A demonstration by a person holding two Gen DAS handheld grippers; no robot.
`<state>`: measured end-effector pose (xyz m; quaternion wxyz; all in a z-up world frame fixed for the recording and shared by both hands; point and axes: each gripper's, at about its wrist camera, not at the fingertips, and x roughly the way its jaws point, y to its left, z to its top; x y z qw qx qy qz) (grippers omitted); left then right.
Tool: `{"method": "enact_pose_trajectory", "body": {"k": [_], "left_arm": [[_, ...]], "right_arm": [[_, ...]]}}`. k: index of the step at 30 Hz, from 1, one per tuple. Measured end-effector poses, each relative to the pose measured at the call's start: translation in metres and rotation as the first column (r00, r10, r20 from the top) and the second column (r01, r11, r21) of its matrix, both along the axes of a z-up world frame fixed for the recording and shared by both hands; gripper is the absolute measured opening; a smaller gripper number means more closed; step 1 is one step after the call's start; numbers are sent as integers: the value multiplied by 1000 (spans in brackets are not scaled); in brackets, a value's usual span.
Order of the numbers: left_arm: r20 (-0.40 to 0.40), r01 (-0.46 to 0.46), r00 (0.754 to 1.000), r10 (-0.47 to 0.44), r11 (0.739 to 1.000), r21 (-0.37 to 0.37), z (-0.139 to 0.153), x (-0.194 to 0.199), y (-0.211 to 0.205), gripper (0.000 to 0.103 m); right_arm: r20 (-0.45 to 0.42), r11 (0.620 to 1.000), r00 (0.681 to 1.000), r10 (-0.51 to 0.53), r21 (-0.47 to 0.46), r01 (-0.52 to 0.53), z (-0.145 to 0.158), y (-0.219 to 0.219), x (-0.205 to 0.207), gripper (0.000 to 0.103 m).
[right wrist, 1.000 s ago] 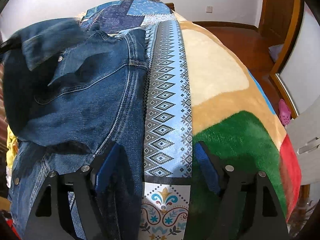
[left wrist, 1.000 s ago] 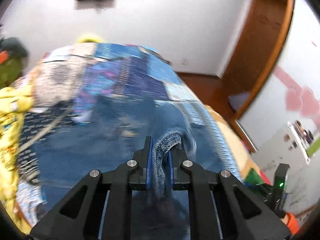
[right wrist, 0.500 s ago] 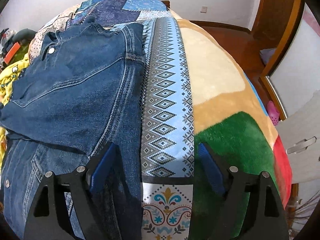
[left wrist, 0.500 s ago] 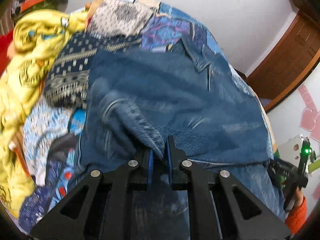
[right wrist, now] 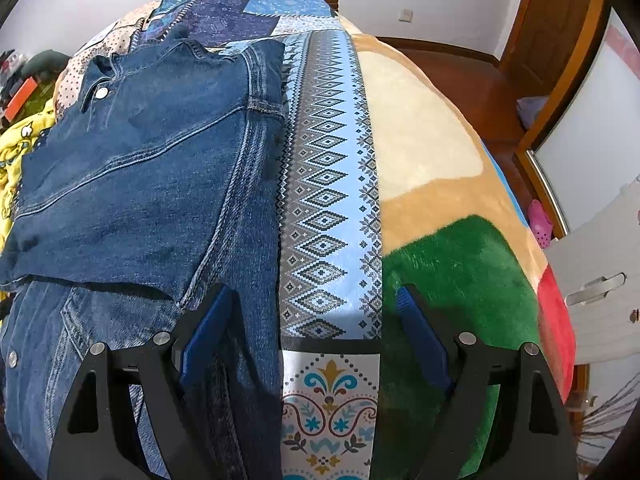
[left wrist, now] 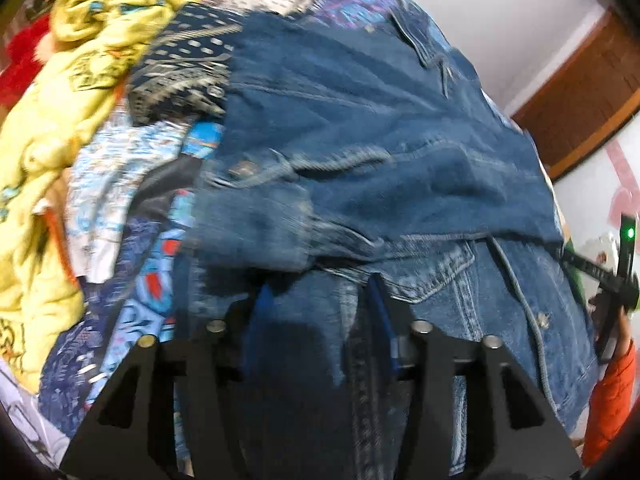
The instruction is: Fold large clothes
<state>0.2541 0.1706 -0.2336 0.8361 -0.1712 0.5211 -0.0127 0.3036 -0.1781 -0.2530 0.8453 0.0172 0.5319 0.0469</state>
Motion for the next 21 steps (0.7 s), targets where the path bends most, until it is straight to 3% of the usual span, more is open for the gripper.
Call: {"method": "enact_pose_trajectory", "body": {"k": [3,8,14,15,16,17,19,21], "left_arm": [[27,-42,999,43,999,-32,19,-3,22,51],[91,-87,992,88,996,-19,45,11,51,69],[-72,-167,985,158,978,-126,-3,41,64,71],[-97,-190,980,176,969,-160,-12,43,63,64],[-102,-196,979,179,959,-205,-18,44,61,45],[-110,-199,978,178,954,-224,-22,46,57,39],[-77,-196,980,186,966,-167,-17,46,48,32],[3,-146,989,147,988,-45,2,46,33,21]], "right_arm": [[20,1000,1000,13,1,-13,11,1,-2,82],[63,999,998,16,51,-20,32,-4,1,82],[96,997,995,13,80,-21,41,5,11,82],[94,996,995,14,88,-22,39,7,12,82],[88,995,996,16,99,-25,37,9,13,82],[83,994,996,21,107,-30,35,11,13,82],[75,994,997,30,107,-38,33,16,11,82],[74,993,997,39,106,-47,34,19,10,82]]}}
